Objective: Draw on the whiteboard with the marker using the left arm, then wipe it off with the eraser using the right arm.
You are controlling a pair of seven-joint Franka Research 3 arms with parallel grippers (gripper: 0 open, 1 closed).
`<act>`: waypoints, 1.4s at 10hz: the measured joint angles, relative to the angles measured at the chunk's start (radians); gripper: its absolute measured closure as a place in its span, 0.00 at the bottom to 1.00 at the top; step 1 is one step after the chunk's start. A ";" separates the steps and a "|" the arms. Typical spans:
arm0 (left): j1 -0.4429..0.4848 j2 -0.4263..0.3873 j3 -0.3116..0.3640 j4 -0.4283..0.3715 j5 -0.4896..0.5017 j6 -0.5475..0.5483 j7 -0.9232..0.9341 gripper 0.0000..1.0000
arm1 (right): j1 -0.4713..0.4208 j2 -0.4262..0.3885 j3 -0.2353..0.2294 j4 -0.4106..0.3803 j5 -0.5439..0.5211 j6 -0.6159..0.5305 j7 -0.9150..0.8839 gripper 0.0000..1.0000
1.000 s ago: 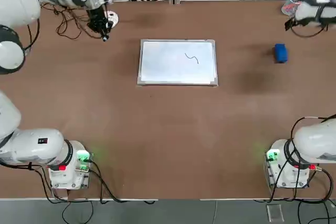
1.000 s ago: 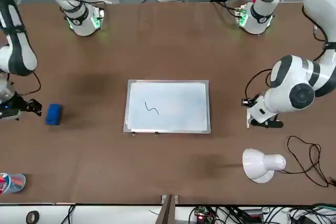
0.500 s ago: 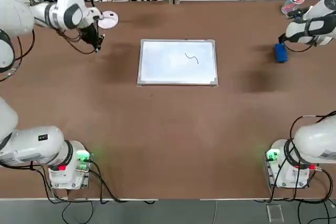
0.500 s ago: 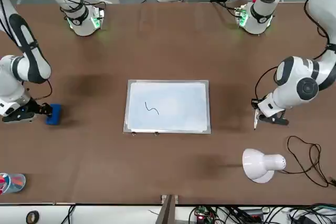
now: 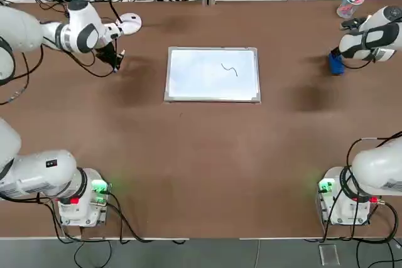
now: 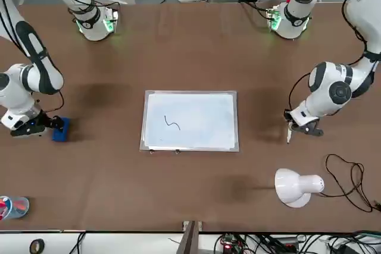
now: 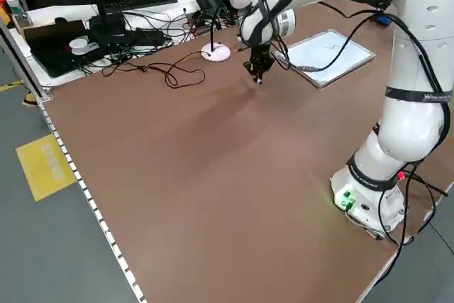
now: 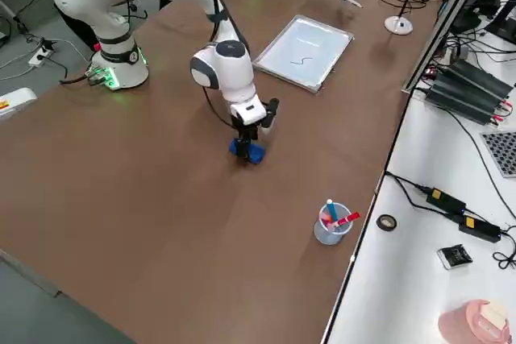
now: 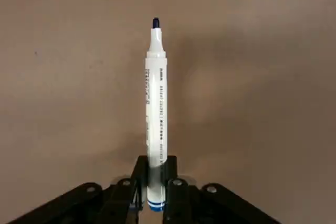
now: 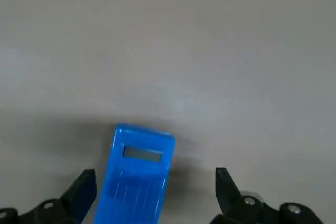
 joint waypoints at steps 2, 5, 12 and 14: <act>0.019 0.000 0.001 -0.009 0.000 0.006 -0.022 0.82 | 0.000 0.000 0.001 -0.022 0.001 0.008 0.003 0.00; 0.028 0.001 0.002 -0.015 0.001 0.006 -0.083 0.82 | 0.000 0.000 0.001 -0.043 0.002 0.017 0.005 0.00; 0.025 0.043 0.002 -0.023 0.001 0.011 -0.103 0.82 | 0.000 0.000 0.007 -0.045 0.013 0.018 0.031 0.00; 0.026 0.047 0.002 -0.021 0.001 0.011 -0.113 0.80 | 0.000 0.000 0.009 -0.045 0.017 0.019 0.036 0.00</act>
